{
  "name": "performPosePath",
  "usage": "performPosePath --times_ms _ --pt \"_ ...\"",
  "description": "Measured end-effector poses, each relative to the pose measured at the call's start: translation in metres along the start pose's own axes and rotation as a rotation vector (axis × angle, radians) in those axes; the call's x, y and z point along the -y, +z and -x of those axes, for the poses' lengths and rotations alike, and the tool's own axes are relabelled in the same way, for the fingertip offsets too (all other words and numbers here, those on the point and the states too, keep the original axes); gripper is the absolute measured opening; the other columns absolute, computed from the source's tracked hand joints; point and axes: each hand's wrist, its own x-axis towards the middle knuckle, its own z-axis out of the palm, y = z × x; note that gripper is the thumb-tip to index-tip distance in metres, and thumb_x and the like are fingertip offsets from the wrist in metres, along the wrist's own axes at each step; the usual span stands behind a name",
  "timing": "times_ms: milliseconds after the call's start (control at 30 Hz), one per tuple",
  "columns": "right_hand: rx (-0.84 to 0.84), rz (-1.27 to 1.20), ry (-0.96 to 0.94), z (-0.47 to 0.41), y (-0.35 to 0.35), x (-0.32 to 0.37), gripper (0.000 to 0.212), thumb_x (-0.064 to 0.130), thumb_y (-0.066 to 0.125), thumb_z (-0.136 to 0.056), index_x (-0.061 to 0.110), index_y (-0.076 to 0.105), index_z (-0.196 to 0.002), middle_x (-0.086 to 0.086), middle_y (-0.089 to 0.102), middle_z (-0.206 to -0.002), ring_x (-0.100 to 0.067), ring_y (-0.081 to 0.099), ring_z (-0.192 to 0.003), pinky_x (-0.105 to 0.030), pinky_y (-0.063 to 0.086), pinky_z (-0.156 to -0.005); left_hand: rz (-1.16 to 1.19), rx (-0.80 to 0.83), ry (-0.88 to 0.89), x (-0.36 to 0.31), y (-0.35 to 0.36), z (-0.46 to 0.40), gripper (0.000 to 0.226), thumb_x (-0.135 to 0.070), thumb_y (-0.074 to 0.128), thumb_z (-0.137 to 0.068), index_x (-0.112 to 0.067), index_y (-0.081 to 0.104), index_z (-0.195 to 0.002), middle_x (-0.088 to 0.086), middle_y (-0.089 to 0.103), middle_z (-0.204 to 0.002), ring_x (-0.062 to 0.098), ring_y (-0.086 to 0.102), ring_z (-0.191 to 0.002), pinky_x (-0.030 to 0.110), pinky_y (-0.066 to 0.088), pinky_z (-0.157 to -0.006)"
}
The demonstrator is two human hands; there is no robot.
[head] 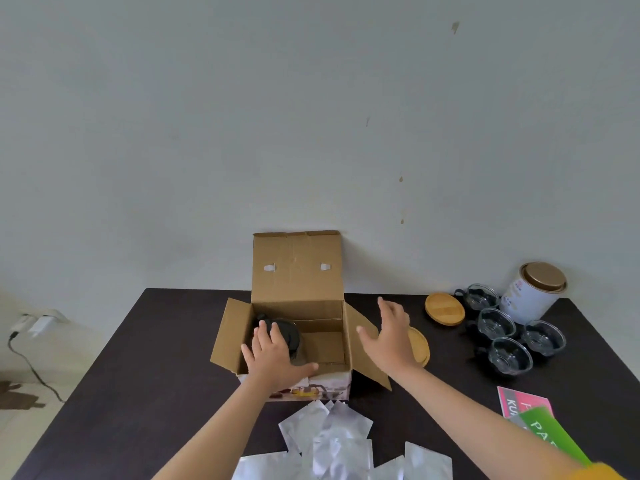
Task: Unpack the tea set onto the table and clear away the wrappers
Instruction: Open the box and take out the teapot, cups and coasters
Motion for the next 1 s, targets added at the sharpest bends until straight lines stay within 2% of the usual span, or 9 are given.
performPosePath --times_ms 67,200,300,400,467,600,733,933,1000 --pt "0.023 -0.022 -0.085 0.003 0.008 0.025 0.067 0.029 0.067 -0.086 0.008 0.039 -0.142 -0.005 0.037 -0.137 -0.020 0.032 -0.130 -0.023 0.032 -0.103 -0.030 -0.059 -0.007 0.013 -0.001 0.003 0.132 -0.084 0.052 -0.063 -0.008 -0.012 -0.149 0.016 -0.016 -0.157 0.034 -0.012 -0.145 0.055 -0.003 -0.115" --pt "0.110 -0.014 -0.216 0.011 0.030 0.072 0.059 0.031 0.064 -0.088 0.013 0.044 -0.140 0.002 0.040 -0.136 -0.013 0.040 -0.127 -0.018 0.036 -0.097 -0.074 -0.061 -0.005 0.047 -0.004 0.004 0.143 -0.089 0.051 -0.056 -0.003 -0.019 -0.147 0.016 -0.023 -0.156 0.031 -0.020 -0.144 0.057 -0.005 -0.114" --pt "0.328 -0.030 -0.201 0.010 0.052 0.103 0.069 0.034 0.065 -0.087 0.013 0.033 -0.146 0.000 0.034 -0.143 -0.017 0.035 -0.134 -0.027 0.036 -0.107 -0.073 -0.050 0.046 0.066 0.000 0.005 0.149 -0.092 0.051 -0.051 -0.003 -0.022 -0.145 0.013 -0.024 -0.156 0.027 -0.021 -0.144 0.056 -0.005 -0.114" --pt "0.574 0.193 -0.191 0.003 0.070 0.126 0.090 0.042 0.071 -0.080 0.013 0.022 -0.149 -0.007 0.027 -0.150 -0.027 0.028 -0.138 -0.039 0.035 -0.109 0.005 -0.079 0.092 0.071 0.004 0.007 0.146 -0.085 0.060 -0.055 -0.005 -0.021 -0.146 0.011 -0.020 -0.157 0.027 -0.018 -0.145 0.053 -0.002 -0.116" --pt "0.656 0.382 -0.199 -0.002 0.082 0.136 0.097 0.044 0.074 -0.075 0.012 0.020 -0.149 -0.010 0.027 -0.149 -0.031 0.028 -0.136 -0.042 0.037 -0.108 0.065 -0.089 0.108 0.071 0.005 0.008 0.144 -0.079 0.065 -0.057 -0.006 -0.021 -0.147 0.010 -0.020 -0.158 0.027 -0.017 -0.145 0.051 -0.002 -0.116" --pt "0.661 0.535 -0.169 -0.006 0.098 0.140 0.095 0.040 0.078 -0.071 0.012 0.025 -0.145 -0.011 0.030 -0.144 -0.033 0.032 -0.130 -0.042 0.041 -0.103 0.083 -0.115 0.117 0.074 0.007 0.008 0.144 -0.078 0.066 -0.057 -0.008 -0.021 -0.147 0.008 -0.018 -0.158 0.025 -0.017 -0.146 0.048 -0.004 -0.117" --pt "0.620 0.494 -0.144 -0.008 0.096 0.143 0.081 0.038 0.080 -0.065 0.014 0.039 -0.131 -0.009 0.037 -0.134 -0.029 0.038 -0.121 -0.037 0.050 -0.089 0.052 -0.126 0.115 0.075 0.006 0.007 0.142 -0.079 0.065 -0.058 -0.006 -0.019 -0.147 0.009 -0.017 -0.159 0.027 -0.017 -0.145 0.047 -0.004 -0.117" --pt "0.554 0.361 -0.176 -0.021 0.039 0.158 0.085 0.039 0.081 -0.058 0.016 0.043 -0.130 -0.004 0.043 -0.123 -0.023 0.050 -0.109 -0.035 0.052 -0.086 -0.064 -0.137 0.125 0.087 0.000 0.001 0.141 -0.083 0.058 -0.059 -0.002 -0.018 -0.147 0.013 -0.018 -0.157 0.029 -0.018 -0.145 0.046 -0.004 -0.117" --pt "0.530 0.283 -0.185 -0.028 0.009 0.162 0.078 0.037 0.082 -0.056 0.019 0.047 -0.125 0.000 0.046 -0.116 -0.020 0.053 -0.102 -0.033 0.053 -0.084 -0.090 -0.138 0.121 0.096 -0.003 -0.004 0.141 -0.084 0.057 -0.059 -0.002 -0.017 -0.147 0.014 -0.018 -0.157 0.030 -0.018 -0.145 0.046 -0.003 -0.117"
